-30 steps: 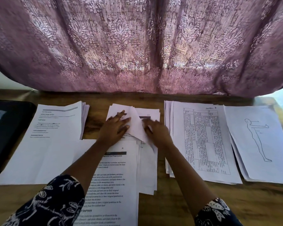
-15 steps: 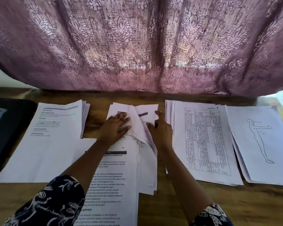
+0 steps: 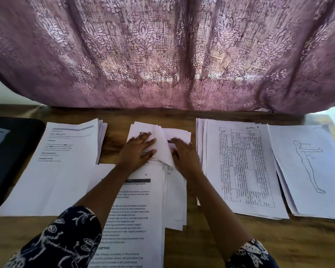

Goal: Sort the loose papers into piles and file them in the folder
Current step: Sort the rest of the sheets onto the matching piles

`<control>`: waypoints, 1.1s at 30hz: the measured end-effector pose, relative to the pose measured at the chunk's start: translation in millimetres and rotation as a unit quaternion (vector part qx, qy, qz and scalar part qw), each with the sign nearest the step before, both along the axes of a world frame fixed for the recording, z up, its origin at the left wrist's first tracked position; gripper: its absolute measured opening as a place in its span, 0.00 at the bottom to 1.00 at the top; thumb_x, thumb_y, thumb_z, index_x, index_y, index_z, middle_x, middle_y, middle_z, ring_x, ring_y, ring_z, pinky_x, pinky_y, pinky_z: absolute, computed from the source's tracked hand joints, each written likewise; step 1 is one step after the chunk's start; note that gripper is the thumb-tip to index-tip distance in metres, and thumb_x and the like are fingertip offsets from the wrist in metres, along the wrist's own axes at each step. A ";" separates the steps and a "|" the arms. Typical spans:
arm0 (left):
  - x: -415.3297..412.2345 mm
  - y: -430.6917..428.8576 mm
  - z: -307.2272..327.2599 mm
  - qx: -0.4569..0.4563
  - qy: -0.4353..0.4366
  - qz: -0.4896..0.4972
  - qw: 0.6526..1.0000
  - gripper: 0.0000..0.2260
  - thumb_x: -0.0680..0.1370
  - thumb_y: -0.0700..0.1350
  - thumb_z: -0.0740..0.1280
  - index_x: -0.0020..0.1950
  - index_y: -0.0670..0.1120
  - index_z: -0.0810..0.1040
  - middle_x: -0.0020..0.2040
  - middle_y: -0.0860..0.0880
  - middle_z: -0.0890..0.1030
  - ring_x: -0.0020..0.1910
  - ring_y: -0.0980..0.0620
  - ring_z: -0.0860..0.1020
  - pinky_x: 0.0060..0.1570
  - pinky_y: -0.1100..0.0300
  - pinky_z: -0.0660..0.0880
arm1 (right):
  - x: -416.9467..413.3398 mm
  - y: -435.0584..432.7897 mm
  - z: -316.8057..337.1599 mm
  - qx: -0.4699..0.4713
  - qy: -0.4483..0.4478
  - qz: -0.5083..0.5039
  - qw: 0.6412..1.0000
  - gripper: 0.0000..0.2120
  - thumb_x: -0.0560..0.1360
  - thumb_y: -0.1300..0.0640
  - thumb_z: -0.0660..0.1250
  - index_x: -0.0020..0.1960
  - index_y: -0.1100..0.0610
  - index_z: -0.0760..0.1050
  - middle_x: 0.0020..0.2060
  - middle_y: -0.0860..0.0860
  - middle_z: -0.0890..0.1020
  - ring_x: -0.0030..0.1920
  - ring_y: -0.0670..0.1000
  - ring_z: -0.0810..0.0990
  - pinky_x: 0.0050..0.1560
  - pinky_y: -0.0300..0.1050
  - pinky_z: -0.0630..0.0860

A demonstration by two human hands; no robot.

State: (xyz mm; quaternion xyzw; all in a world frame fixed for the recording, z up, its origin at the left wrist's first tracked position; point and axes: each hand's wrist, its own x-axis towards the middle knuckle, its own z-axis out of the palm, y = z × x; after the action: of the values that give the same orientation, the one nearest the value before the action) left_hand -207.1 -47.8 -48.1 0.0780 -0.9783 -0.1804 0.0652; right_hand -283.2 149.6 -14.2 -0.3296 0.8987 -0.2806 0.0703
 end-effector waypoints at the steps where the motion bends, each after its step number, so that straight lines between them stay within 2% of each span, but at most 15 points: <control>1: 0.3 -0.7 -0.6 0.000 -0.003 0.001 1.000 0.38 0.75 0.72 0.40 0.74 0.53 0.67 0.76 0.51 0.62 0.76 0.49 0.60 0.74 0.46 0.58 | -5.4 1.7 -1.3 0.040 0.006 -0.014 0.999 0.24 0.81 0.52 0.58 0.75 0.56 0.61 0.75 0.53 0.63 0.74 0.56 0.61 0.76 0.55 0.54; 3: 0.3 -1.2 -0.9 -0.002 -0.007 0.003 1.000 0.38 0.75 0.72 0.40 0.74 0.53 0.67 0.76 0.51 0.63 0.76 0.50 0.59 0.74 0.47 0.58 | -11.4 5.4 -5.4 0.095 -0.008 -0.039 0.995 0.30 0.81 0.47 0.56 0.78 0.56 0.51 0.78 0.54 0.53 0.78 0.54 0.49 0.76 0.55 0.46; 4: 0.3 -1.2 -0.1 -0.002 -0.008 0.005 1.000 0.38 0.75 0.72 0.41 0.74 0.52 0.67 0.76 0.51 0.63 0.76 0.50 0.59 0.75 0.47 0.58 | -11.9 6.0 -7.3 0.095 -0.012 -0.047 0.994 0.31 0.81 0.46 0.56 0.78 0.57 0.49 0.78 0.54 0.53 0.78 0.54 0.48 0.76 0.54 0.44; 6: 1.0 -0.5 1.4 0.003 -0.008 0.009 1.000 0.35 0.75 0.70 0.45 0.74 0.52 0.67 0.76 0.51 0.63 0.76 0.50 0.59 0.75 0.47 0.57 | -8.9 4.8 -9.1 0.083 0.007 -0.052 0.995 0.30 0.81 0.46 0.57 0.77 0.57 0.52 0.76 0.55 0.58 0.77 0.55 0.53 0.75 0.53 0.47; 10: 1.5 0.5 3.3 0.000 -0.006 0.002 1.000 0.37 0.75 0.71 0.42 0.74 0.52 0.67 0.76 0.51 0.63 0.76 0.50 0.58 0.74 0.50 0.54 | -2.0 1.1 -1.3 0.003 -0.010 -0.115 0.993 0.28 0.77 0.45 0.64 0.74 0.50 0.60 0.70 0.53 0.70 0.63 0.57 0.76 0.66 0.52 0.70; 12: 1.5 0.3 2.8 0.000 -0.008 0.001 1.000 0.40 0.73 0.73 0.38 0.74 0.53 0.66 0.76 0.51 0.62 0.76 0.51 0.58 0.74 0.51 0.54 | 7.2 1.0 4.9 -0.075 -0.055 -0.156 0.983 0.29 0.76 0.46 0.66 0.73 0.47 0.60 0.69 0.52 0.73 0.59 0.55 0.79 0.61 0.50 0.75; 14: 1.3 1.6 4.1 0.020 -0.003 0.005 1.000 0.41 0.73 0.74 0.38 0.74 0.52 0.67 0.75 0.51 0.64 0.76 0.50 0.60 0.74 0.50 0.55 | 20.4 0.5 6.7 -0.114 -0.041 -0.128 0.984 0.30 0.77 0.49 0.66 0.75 0.48 0.58 0.67 0.52 0.75 0.60 0.54 0.79 0.60 0.51 0.76; 16: 2.8 3.9 5.3 0.065 0.031 0.023 0.997 0.38 0.76 0.71 0.42 0.74 0.49 0.67 0.73 0.47 0.69 0.72 0.47 0.67 0.72 0.48 0.62 | 32.0 -0.8 5.5 -0.067 0.005 -0.051 0.996 0.28 0.79 0.51 0.63 0.76 0.52 0.58 0.67 0.53 0.75 0.63 0.55 0.76 0.63 0.53 0.73; 18: 4.6 4.8 4.4 0.108 0.077 0.033 0.991 0.31 0.80 0.65 0.48 0.76 0.49 0.62 0.71 0.46 0.71 0.66 0.45 0.75 0.66 0.45 0.71 | 39.2 -1.6 2.0 0.024 0.019 0.009 0.999 0.25 0.81 0.50 0.58 0.76 0.54 0.58 0.71 0.54 0.70 0.69 0.56 0.70 0.71 0.52 0.63; 21: 5.5 7.3 5.7 0.138 0.075 0.031 0.987 0.29 0.79 0.63 0.53 0.78 0.56 0.51 0.74 0.50 0.67 0.66 0.46 0.74 0.65 0.45 0.72 | 43.1 0.0 -3.7 0.064 0.033 0.043 0.996 0.24 0.82 0.51 0.56 0.76 0.54 0.58 0.74 0.56 0.65 0.73 0.56 0.64 0.74 0.52 0.54; 23: 3.3 5.5 4.5 0.086 0.052 0.025 0.995 0.30 0.78 0.66 0.54 0.78 0.55 0.56 0.75 0.50 0.66 0.70 0.46 0.70 0.70 0.44 0.66 | 41.4 0.2 -2.7 0.035 0.015 0.038 0.999 0.21 0.82 0.52 0.57 0.74 0.54 0.63 0.71 0.55 0.70 0.70 0.56 0.70 0.72 0.54 0.61; 26: 1.1 0.0 1.3 -0.001 0.016 -0.005 1.000 0.34 0.76 0.71 0.43 0.74 0.54 0.67 0.76 0.50 0.64 0.75 0.48 0.63 0.72 0.43 0.62 | 19.9 0.0 4.4 -0.044 -0.033 -0.019 0.998 0.17 0.81 0.55 0.59 0.70 0.54 0.68 0.62 0.54 0.78 0.58 0.55 0.79 0.62 0.53 0.76; 28: 0.4 -3.3 -1.5 -0.016 0.007 -0.011 1.000 0.35 0.76 0.71 0.40 0.74 0.54 0.67 0.76 0.51 0.63 0.75 0.49 0.61 0.73 0.45 0.60 | -1.2 2.6 4.1 -0.019 -0.006 -0.042 0.999 0.22 0.81 0.54 0.59 0.74 0.55 0.63 0.70 0.54 0.71 0.68 0.56 0.71 0.68 0.53 0.69; 30: -0.1 -3.2 -1.7 -0.019 0.003 -0.011 1.000 0.35 0.77 0.70 0.41 0.74 0.53 0.67 0.76 0.51 0.63 0.76 0.48 0.61 0.73 0.46 0.59 | -15.0 7.9 -2.7 0.078 0.015 -0.039 0.996 0.29 0.81 0.52 0.59 0.78 0.56 0.53 0.76 0.55 0.59 0.76 0.55 0.55 0.74 0.55 0.54; 33: 0.0 -1.8 0.5 -0.011 -0.004 -0.005 1.000 0.32 0.77 0.67 0.46 0.74 0.53 0.67 0.76 0.51 0.63 0.76 0.49 0.60 0.74 0.46 0.58 | -19.1 11.7 -12.8 0.115 0.020 -0.050 0.992 0.30 0.81 0.50 0.57 0.78 0.56 0.50 0.77 0.55 0.58 0.77 0.54 0.54 0.75 0.53 0.49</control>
State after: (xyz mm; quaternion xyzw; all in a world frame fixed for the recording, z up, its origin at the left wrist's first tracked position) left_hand -207.1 -49.6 -47.6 0.0731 -0.9810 -0.1694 0.0608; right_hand -302.4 161.4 -27.0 -0.2798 0.9415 -0.1720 0.0753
